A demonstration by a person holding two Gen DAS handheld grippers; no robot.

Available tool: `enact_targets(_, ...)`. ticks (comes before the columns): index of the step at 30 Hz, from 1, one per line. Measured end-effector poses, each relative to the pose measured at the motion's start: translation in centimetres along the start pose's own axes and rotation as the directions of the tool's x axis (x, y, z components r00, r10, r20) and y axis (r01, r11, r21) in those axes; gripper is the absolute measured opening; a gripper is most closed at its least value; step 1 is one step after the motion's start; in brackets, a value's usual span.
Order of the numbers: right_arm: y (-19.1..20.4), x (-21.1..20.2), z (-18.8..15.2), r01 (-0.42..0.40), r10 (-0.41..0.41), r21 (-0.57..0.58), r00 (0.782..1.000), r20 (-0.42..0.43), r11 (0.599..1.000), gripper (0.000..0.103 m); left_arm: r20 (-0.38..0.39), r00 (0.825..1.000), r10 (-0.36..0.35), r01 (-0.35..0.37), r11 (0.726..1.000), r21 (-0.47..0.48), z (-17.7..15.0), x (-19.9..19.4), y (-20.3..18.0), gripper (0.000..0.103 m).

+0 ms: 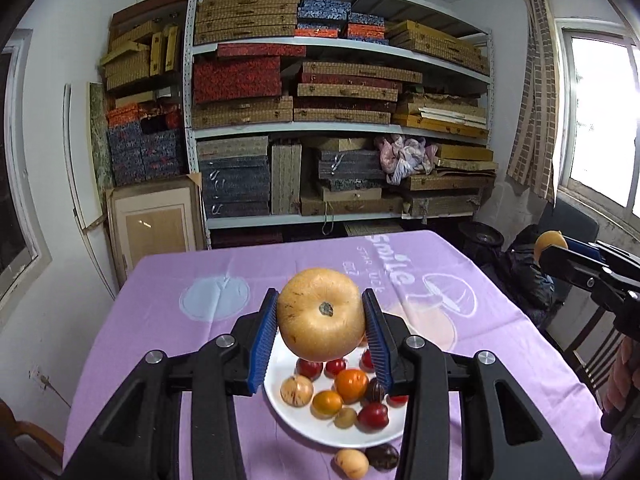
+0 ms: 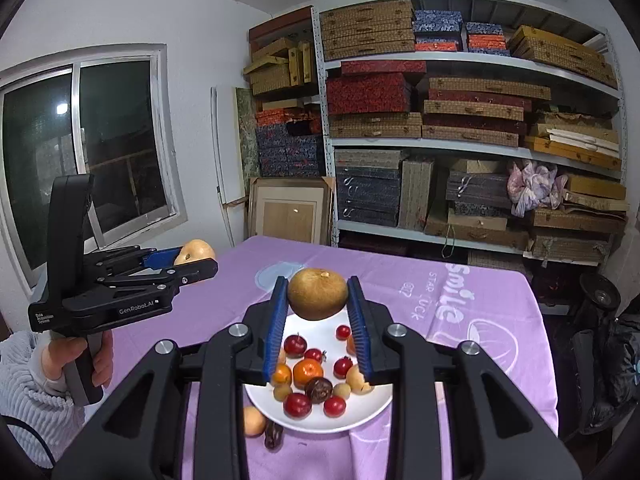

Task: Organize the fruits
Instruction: 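Carry both fruits onto the white plate and open both tools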

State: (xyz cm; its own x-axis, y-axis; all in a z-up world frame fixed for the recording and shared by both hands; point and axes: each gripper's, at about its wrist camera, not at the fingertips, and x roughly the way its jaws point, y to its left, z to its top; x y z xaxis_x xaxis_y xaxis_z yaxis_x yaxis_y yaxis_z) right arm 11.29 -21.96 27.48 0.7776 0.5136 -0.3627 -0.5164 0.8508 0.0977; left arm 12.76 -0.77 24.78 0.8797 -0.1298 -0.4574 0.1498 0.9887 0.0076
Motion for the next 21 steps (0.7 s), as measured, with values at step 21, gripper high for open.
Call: enact_targets(21, -2.9, 25.4, -11.1, 0.026, -0.027, -0.008, 0.892, -0.451, 1.000, 0.029, -0.387, 0.920, -0.066, 0.019, 0.992, -0.125, -9.4, 25.3, 4.3, 0.042)
